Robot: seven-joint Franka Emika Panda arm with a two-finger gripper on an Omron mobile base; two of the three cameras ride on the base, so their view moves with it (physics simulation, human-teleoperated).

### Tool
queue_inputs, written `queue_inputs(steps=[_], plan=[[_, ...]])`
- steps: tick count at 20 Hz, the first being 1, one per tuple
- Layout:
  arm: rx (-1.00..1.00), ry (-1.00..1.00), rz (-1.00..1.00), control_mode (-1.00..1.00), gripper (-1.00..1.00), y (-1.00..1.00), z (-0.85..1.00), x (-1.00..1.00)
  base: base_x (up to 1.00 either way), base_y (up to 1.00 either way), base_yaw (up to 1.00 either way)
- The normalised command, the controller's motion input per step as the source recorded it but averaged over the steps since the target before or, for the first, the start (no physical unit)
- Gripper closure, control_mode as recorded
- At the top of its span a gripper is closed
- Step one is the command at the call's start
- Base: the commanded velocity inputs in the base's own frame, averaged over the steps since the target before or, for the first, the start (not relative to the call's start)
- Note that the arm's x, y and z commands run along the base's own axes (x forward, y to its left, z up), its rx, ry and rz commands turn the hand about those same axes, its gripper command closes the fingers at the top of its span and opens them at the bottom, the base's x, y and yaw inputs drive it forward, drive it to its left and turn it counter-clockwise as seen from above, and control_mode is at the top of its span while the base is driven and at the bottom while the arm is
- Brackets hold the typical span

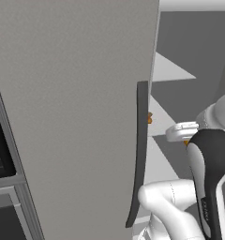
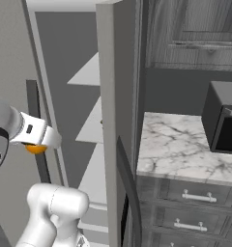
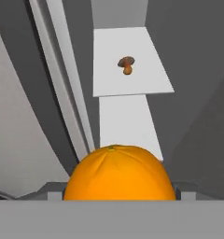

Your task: Take the orange, mushroom, and kiwi from the freezer and place them in the bowl on the counter.

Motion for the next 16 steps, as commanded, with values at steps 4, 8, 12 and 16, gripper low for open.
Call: queue_inputs(steps=[4,8,12,16], plan=[[0.00,0.00,0.00,1.00,1.00,0.00,0.00,0.00,-0.83,0.04,-0.01],[0.00,0.00,0.00,1.00,1.00,0.00,0.00,0.00,-1.00,0.50,-0.33],[0.00,0.00,0.00,1.00,1.00,0.00,0.00,0.00,-0.64,0.54,-0.78],[0.00,0.00,0.00,1.00,1.00,0.00,0.00,0.00,-0.34,0.21,-0.93]])
